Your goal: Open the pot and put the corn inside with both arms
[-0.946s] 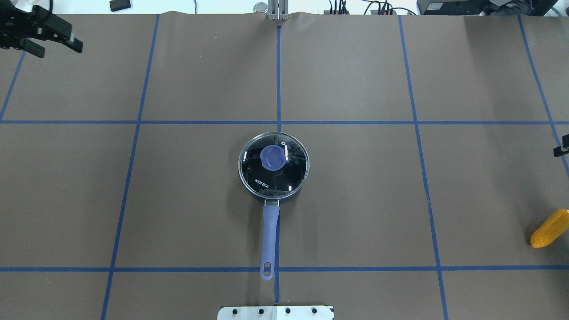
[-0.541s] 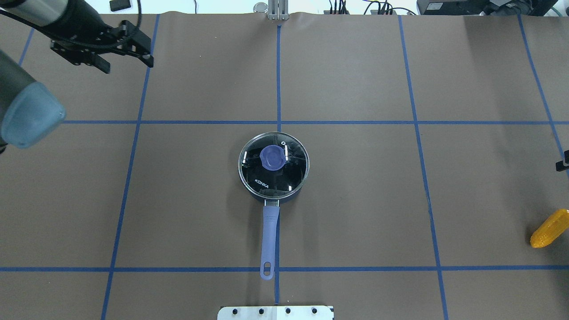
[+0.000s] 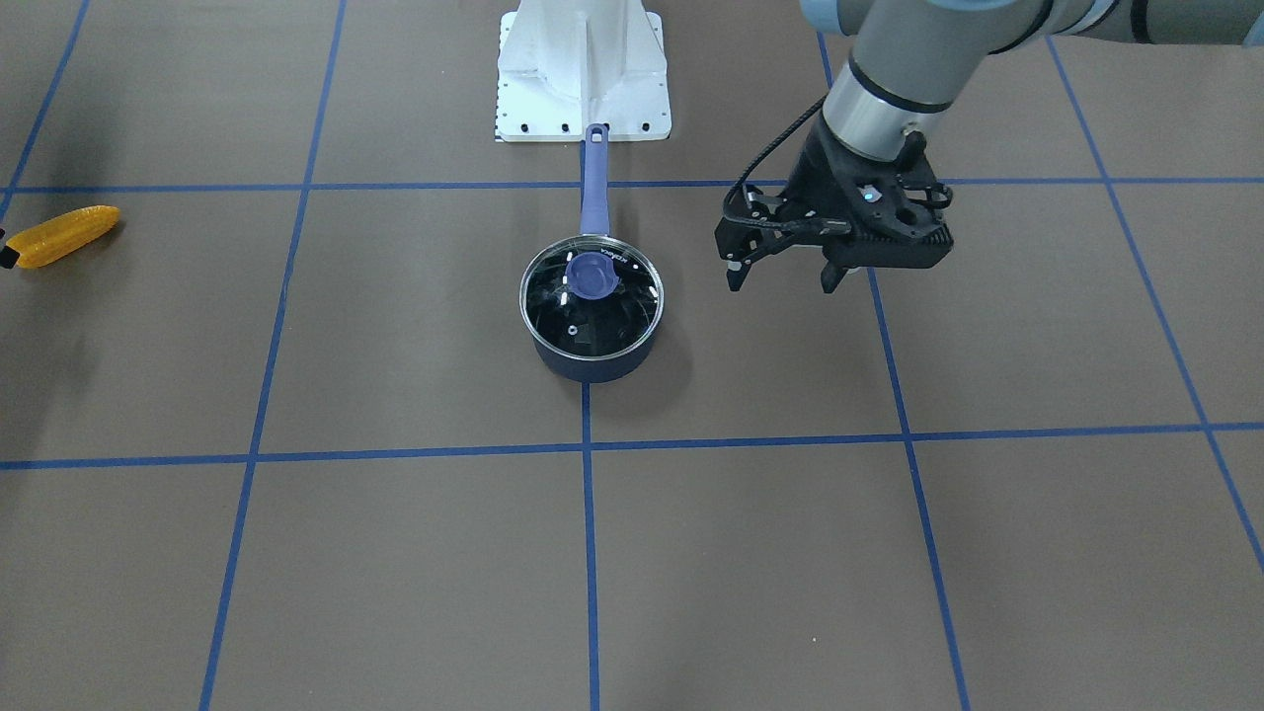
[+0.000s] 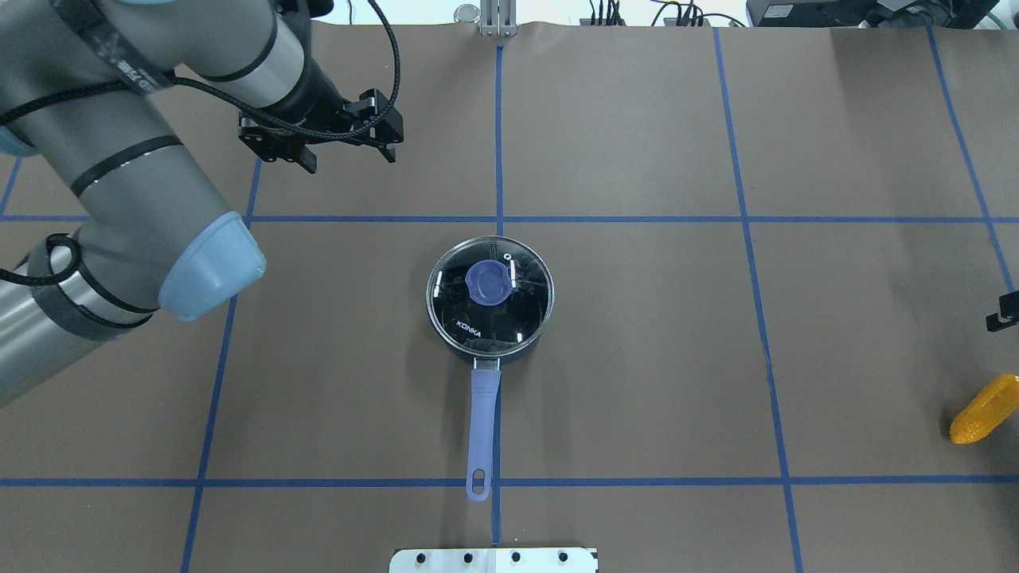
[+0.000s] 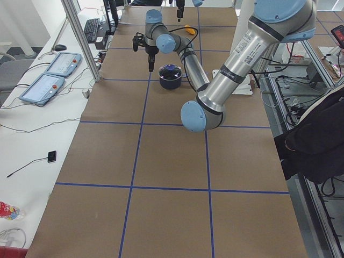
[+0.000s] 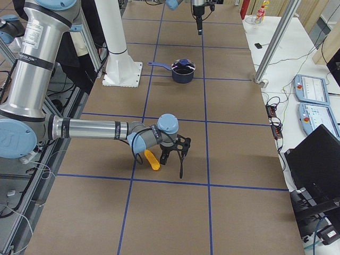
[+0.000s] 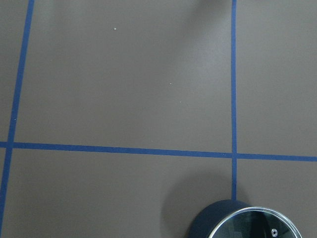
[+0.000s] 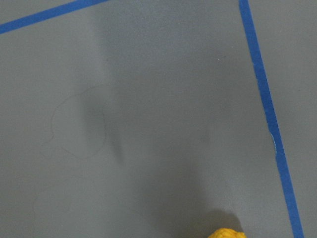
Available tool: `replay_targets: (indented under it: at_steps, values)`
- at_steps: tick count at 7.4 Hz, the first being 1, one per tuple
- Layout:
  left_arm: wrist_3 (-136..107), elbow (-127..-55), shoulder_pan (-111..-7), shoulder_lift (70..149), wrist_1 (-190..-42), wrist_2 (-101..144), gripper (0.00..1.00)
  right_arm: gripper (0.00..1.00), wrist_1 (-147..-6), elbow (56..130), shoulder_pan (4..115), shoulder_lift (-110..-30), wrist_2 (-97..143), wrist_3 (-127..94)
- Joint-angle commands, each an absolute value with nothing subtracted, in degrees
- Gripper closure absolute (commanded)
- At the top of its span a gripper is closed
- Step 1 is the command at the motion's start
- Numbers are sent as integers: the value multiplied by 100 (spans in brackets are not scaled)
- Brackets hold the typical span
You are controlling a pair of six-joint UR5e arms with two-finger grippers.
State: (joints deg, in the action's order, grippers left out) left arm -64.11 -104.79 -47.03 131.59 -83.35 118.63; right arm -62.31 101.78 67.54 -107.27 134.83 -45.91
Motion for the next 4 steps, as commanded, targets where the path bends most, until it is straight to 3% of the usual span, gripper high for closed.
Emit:
replay_targets:
  at_steps: [1,4]
  values:
    - [-6670,-10127,-4335,13560,-8358,11585,2,0,-5979,10169,6575,-10941,13404,-4649]
    - [-6812,-9617,-3991,14035,-8385,11304,2,0,-5408,9933,6303,-11171,13184,-4860]
